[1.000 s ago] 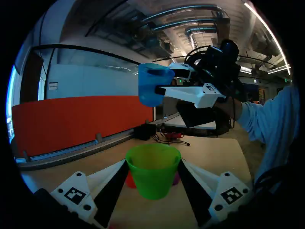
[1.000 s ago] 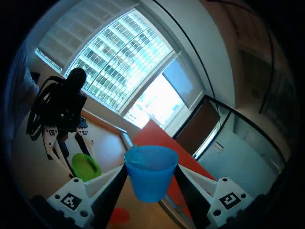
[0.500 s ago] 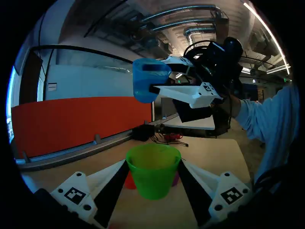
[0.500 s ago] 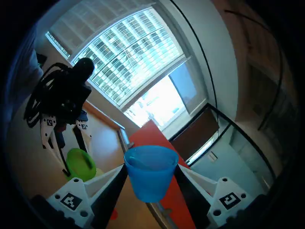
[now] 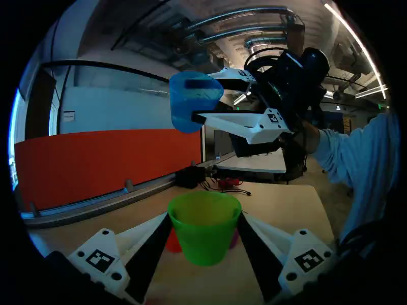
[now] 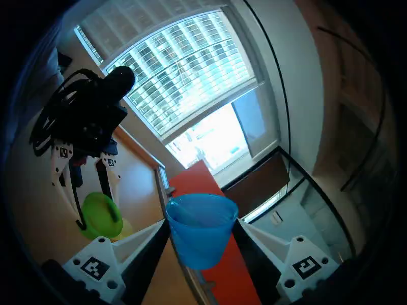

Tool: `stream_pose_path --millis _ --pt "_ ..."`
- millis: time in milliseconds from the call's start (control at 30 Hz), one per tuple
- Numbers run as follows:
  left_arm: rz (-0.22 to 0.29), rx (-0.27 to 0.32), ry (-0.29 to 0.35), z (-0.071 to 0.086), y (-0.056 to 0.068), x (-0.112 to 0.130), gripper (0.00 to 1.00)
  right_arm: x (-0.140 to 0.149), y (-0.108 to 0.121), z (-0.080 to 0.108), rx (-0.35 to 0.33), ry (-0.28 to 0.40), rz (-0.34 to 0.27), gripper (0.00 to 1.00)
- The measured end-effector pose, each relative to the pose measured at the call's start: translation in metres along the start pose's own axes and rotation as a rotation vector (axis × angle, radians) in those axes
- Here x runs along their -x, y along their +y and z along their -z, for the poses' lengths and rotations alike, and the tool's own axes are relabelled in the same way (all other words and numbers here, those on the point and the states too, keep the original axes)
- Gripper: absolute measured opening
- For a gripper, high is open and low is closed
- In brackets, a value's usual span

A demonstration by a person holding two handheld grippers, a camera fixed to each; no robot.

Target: Pour water

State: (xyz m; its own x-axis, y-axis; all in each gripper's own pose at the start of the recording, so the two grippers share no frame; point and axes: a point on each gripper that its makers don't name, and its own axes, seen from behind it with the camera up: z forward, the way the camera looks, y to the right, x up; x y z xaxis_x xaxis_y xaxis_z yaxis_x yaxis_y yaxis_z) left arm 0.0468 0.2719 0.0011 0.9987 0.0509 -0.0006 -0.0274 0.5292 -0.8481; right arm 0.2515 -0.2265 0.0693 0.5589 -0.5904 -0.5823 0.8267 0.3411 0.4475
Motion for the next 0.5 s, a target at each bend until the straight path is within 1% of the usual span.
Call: stream_pose_path --millis 500 --pt "0.000 0.001 0.003 -0.0004 0.0011 -0.0016 0.87 -0.0015 0.0060 -0.0076 0.014 -0.007 0.075 0.88"
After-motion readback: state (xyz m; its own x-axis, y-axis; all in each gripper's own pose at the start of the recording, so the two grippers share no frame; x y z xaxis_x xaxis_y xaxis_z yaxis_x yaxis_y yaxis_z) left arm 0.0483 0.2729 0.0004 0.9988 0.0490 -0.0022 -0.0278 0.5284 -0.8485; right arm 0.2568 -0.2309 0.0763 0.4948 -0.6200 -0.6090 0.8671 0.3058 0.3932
